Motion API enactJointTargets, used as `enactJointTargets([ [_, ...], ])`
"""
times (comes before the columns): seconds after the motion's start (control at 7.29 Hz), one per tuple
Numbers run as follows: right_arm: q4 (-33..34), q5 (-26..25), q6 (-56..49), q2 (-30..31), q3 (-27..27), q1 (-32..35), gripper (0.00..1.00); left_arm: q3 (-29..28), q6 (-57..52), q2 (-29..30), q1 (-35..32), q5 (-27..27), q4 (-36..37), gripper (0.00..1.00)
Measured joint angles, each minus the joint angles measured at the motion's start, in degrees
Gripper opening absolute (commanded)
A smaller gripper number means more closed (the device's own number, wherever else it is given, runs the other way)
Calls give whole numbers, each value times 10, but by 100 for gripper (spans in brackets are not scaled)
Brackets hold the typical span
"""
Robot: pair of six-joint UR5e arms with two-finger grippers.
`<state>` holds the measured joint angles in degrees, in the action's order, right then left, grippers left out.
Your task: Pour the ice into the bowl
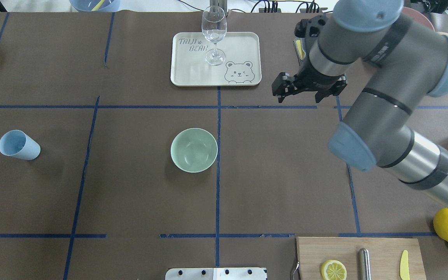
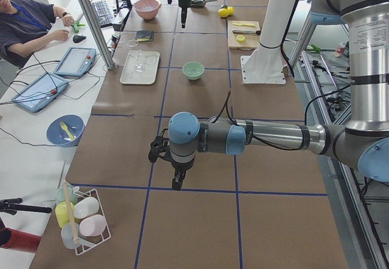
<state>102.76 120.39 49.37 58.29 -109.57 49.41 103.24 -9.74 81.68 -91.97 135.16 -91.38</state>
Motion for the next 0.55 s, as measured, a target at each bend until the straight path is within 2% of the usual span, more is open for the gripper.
enactJointTargets([
  [0.27,13,60,-213,73,3,122,100,-4,3,25,0,-2,-8,100],
  [0.55,17,106,-405,136,43,231,100,-10,4,52,0,0,-20,100],
])
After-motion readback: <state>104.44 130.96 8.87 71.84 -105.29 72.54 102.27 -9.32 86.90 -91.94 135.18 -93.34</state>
